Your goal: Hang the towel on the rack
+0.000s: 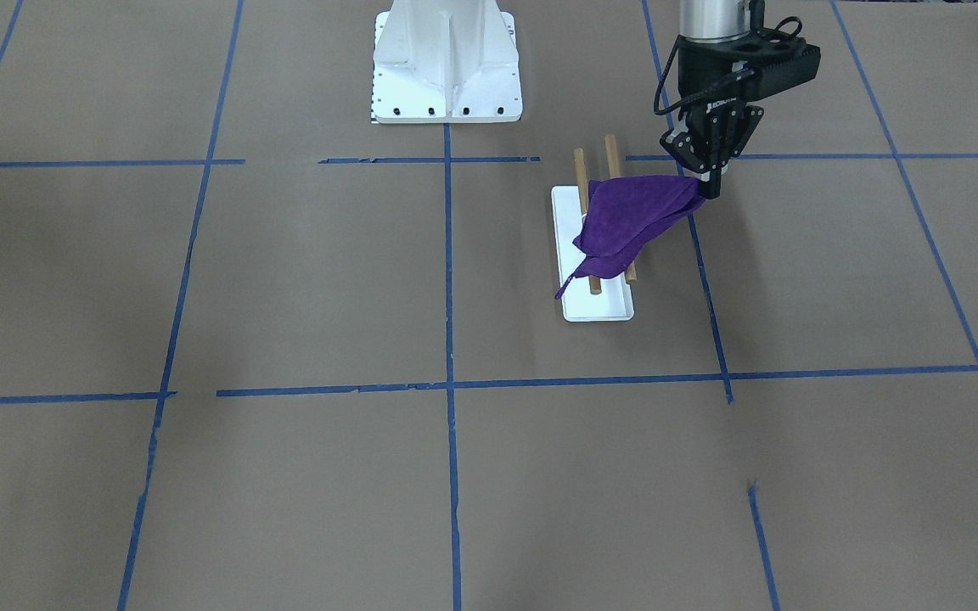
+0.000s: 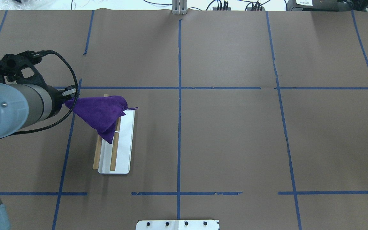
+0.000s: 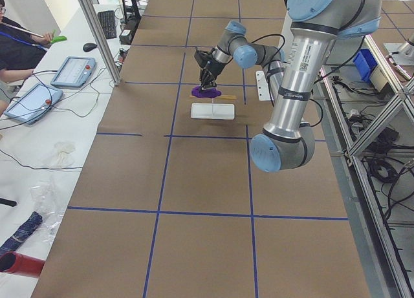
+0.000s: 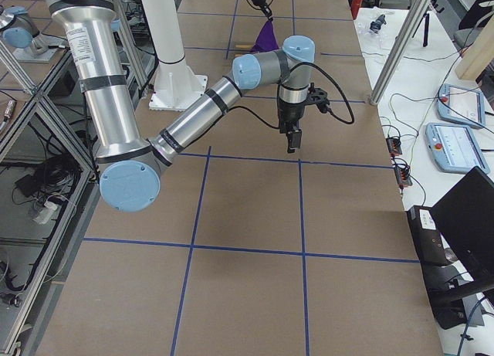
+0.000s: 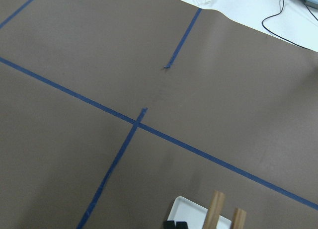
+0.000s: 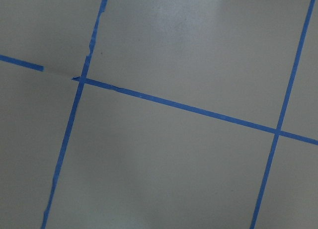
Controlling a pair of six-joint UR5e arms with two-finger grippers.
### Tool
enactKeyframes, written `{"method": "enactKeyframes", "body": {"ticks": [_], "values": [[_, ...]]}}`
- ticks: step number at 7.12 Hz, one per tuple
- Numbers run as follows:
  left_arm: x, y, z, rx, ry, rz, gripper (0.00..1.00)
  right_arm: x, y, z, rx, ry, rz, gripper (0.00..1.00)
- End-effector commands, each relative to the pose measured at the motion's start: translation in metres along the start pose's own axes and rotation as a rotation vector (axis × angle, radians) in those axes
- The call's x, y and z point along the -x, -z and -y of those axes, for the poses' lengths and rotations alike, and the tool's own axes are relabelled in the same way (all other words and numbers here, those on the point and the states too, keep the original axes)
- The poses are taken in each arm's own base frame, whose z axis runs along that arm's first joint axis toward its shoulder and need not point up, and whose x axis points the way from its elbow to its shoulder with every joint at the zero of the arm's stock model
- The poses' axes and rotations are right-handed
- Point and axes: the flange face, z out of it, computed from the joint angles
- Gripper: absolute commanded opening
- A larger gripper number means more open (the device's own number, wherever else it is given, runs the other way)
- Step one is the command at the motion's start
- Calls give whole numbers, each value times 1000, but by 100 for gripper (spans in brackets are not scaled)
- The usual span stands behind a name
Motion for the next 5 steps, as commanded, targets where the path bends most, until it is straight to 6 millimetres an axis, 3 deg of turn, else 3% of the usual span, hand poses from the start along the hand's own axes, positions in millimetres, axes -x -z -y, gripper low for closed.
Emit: {"method": "enactKeyframes", "body": {"ticks": [1,4,5], "values": [[-8,-32,-6,1,-3,10,0,1,1,0,-3,1,0,100],[-4,-43,-7,0,-5,25,0,1,2,0,-4,2,1,100],[-4,-45,-7,0,-9,29,22,1,2,0,-4,2,1,100]]}}
